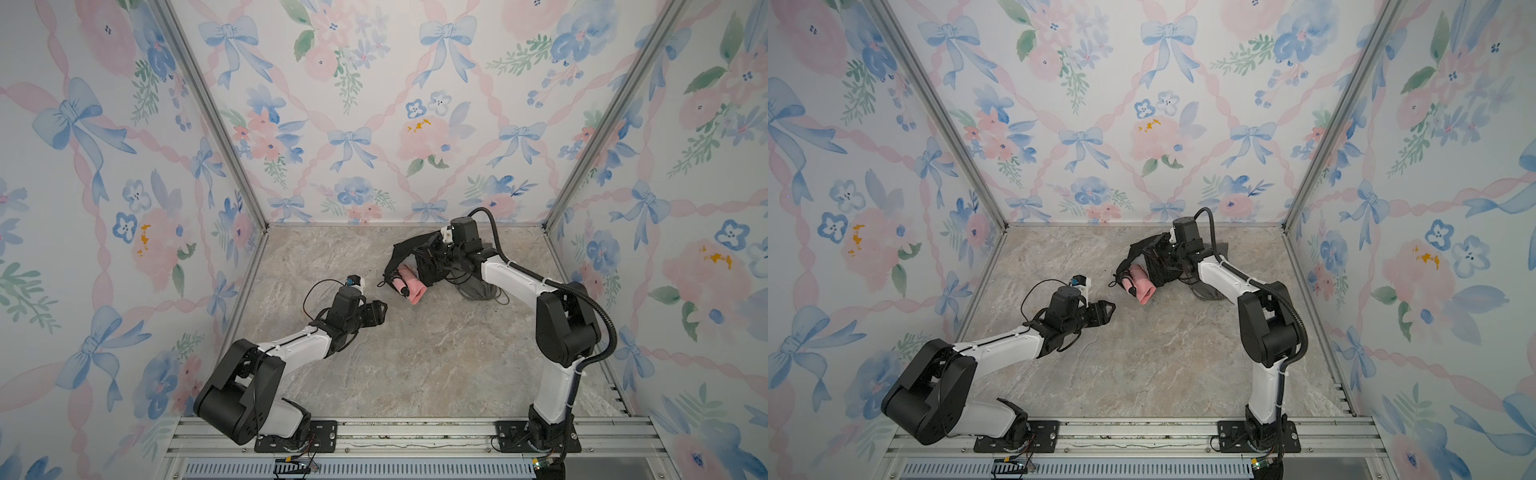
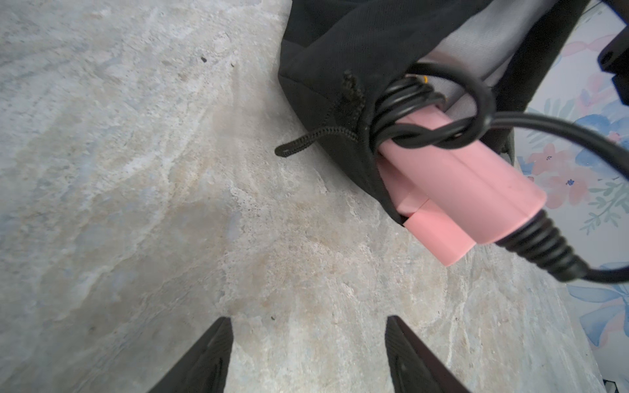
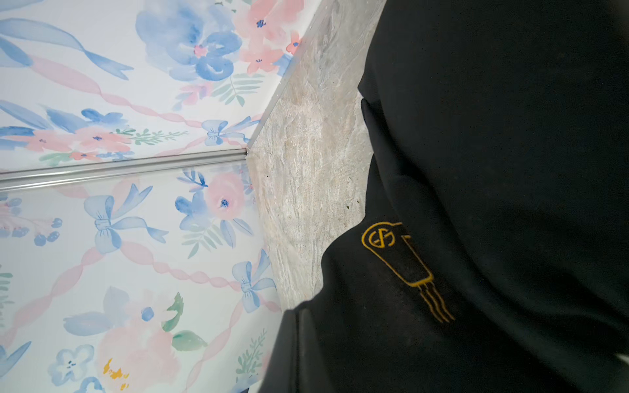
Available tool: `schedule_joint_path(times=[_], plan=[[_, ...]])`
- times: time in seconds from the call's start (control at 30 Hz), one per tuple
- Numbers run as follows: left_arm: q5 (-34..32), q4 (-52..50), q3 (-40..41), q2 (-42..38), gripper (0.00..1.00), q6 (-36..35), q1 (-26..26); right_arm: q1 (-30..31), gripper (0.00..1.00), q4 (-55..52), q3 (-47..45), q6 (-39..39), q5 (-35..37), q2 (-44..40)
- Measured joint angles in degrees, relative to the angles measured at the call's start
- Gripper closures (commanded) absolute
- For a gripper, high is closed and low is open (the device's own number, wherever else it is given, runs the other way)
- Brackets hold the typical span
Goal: Pack away hair dryers
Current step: Adjust the drawstring bag at the center of the board.
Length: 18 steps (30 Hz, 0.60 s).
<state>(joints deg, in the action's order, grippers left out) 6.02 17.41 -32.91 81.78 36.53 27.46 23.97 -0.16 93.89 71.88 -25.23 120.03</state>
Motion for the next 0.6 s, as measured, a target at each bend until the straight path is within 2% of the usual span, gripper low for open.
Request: schedule_joint_path(times=[0.6], plan=[[0.02,8.48,-4.68,8.70,0.29,0.20,0.83,-0.04,1.00,0.00,0.04,4.46,0.46,0.02]])
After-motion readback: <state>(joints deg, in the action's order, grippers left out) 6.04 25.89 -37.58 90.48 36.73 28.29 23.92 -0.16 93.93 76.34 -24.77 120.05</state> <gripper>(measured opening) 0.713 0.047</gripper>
